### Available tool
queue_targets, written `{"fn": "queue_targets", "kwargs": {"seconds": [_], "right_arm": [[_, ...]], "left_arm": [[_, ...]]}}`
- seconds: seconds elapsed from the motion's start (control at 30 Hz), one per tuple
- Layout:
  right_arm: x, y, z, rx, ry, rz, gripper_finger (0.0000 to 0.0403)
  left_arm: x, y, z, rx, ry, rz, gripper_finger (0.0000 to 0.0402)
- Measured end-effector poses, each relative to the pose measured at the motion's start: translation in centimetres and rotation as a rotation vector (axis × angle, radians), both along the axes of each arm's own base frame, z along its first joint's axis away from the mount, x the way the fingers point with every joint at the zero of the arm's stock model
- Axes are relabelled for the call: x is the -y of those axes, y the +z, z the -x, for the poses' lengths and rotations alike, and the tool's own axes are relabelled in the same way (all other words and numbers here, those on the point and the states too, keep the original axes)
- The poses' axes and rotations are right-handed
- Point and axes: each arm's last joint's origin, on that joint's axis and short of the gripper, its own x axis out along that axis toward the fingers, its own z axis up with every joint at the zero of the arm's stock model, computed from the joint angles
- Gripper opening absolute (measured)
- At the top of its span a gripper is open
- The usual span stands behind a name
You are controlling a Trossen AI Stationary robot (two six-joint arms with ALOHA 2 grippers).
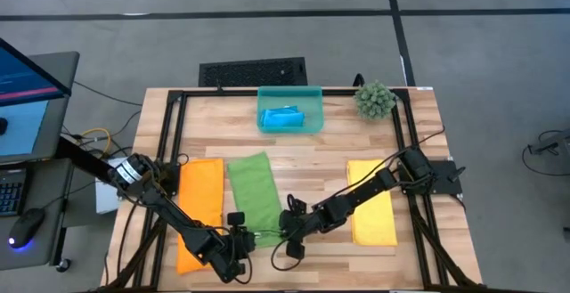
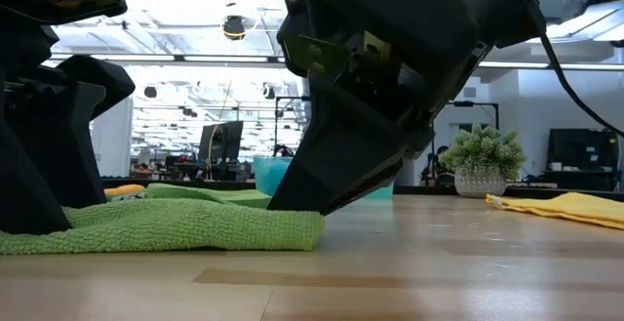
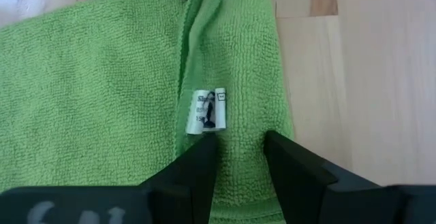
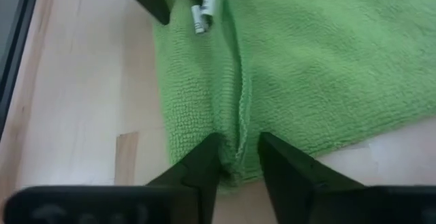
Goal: Roll microfiber towels into tight, uniform cylinder then place into a basket
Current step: Roll the green towel
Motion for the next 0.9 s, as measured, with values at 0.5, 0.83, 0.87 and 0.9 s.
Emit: {"fn": "queue_targets", "kwargs": {"seconds": [0.5,0.83,0.87,0.9], "right_arm": [[1.5,3.9,0.8,-0.001,0.090,0.058,0.0182],[-1.2,5.3,1.3,0.183,0.389,0.255,0.0166],[-1.6,4.8,1.5,0.176,0.416,0.271,0.0167],[-2.0,4.3,1.6,0.163,0.442,0.288,0.0167]], "left_arm": [[0.0,-0.1,0.1,-0.007,0.030,0.025,0.0125],[0.1,-0.2,0.1,-0.023,0.059,0.073,0.0125],[0.1,-0.2,0.1,-0.023,0.061,0.075,0.0125],[0.1,-0.2,0.1,-0.023,0.061,0.075,0.0125]]}}
